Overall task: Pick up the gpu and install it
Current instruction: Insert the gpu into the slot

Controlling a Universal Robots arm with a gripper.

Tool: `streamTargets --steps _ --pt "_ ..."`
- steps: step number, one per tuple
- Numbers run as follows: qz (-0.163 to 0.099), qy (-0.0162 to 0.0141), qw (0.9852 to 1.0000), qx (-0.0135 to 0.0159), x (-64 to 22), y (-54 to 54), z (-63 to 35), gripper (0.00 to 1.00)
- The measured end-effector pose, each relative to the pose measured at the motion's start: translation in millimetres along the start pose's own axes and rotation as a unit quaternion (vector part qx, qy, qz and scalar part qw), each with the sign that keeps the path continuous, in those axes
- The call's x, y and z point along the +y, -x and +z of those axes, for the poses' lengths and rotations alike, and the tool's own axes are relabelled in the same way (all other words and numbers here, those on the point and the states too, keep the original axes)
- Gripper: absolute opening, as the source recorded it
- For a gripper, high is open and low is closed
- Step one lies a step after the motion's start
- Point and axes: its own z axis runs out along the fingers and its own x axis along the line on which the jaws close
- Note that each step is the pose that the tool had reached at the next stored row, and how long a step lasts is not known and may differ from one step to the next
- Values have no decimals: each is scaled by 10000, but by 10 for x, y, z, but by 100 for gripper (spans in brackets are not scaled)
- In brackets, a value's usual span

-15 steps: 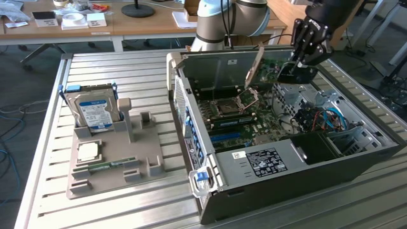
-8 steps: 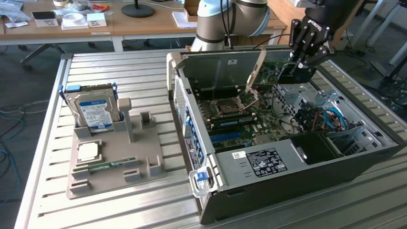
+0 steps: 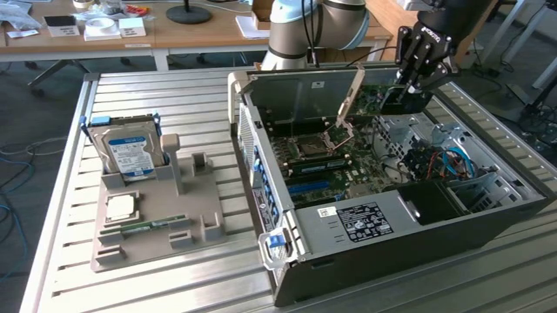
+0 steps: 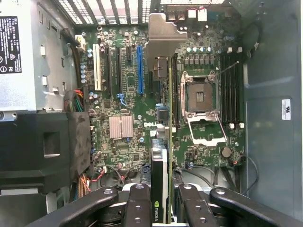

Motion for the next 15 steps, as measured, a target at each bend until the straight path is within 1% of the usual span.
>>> streamTargets --steps 3,7,15 --pt "-44 2 10000 1 0 0 1 27" --pt "-196 9 9998 7 0 1 1 27" --pt "-198 10 9998 7 0 2 1 27"
